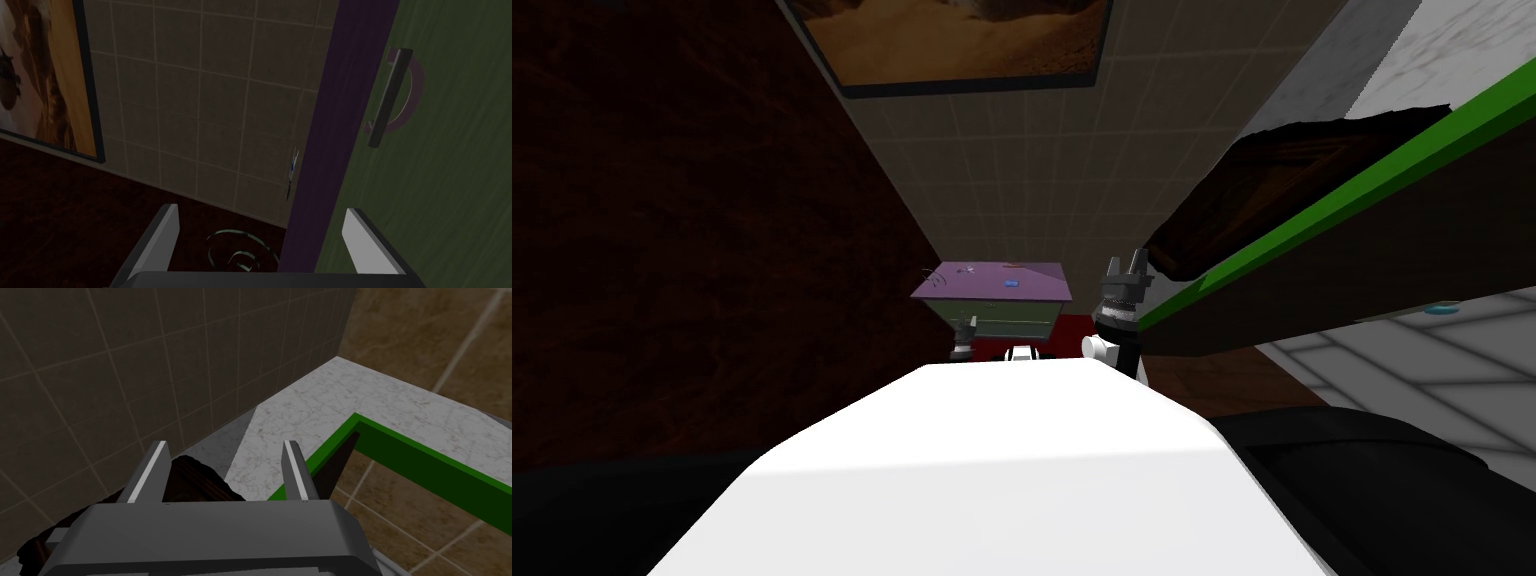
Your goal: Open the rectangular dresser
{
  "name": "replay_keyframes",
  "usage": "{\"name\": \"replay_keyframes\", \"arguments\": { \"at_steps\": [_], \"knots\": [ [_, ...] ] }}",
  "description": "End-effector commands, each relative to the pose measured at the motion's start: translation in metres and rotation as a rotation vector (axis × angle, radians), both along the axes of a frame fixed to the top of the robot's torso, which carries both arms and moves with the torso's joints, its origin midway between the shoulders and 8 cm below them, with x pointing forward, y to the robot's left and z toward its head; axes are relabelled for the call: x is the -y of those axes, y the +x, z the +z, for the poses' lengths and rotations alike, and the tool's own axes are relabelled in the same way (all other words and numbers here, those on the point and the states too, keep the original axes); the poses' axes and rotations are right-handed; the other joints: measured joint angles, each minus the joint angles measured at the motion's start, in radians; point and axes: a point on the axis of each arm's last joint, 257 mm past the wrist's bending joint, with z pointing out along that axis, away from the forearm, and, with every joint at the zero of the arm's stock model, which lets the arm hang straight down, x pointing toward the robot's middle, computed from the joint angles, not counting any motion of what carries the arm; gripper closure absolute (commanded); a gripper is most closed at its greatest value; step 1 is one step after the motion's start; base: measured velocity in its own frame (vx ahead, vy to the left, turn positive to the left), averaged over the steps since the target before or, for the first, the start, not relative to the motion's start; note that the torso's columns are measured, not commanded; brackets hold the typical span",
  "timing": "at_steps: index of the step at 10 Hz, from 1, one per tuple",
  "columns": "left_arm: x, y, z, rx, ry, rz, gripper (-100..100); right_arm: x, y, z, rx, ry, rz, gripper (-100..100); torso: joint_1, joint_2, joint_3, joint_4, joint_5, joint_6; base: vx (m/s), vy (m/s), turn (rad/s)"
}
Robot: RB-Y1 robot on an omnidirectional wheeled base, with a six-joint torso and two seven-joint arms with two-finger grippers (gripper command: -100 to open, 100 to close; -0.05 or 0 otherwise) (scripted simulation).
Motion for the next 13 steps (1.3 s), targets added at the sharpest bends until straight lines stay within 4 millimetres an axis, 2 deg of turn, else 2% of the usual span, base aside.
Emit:
{"name": "replay_keyframes", "arguments": {
  "at_steps": [1,7,13],
  "knots": [
    [0.002,-0.005,-0.015,-0.019,-0.001,0.000,-100,0.000,0.000,0.000,0.000,0.000,0.000,0,0.000,0.001,0.000,0.000,0.000,0.000,0.055,0.010,-0.048],
    [0.008,-0.019,-0.046,-0.071,-0.009,0.003,-100,0.000,0.000,0.000,0.000,0.000,0.000,0,0.001,0.000,0.000,0.000,0.000,0.000,0.059,0.009,-0.033],
    [0.027,-0.033,-0.071,-0.114,-0.042,0.004,-100,0.000,0.000,0.000,0.000,0.000,0.000,0,0.000,0.002,0.001,0.000,0.000,0.000,0.051,0.007,-0.028]
  ]
}}
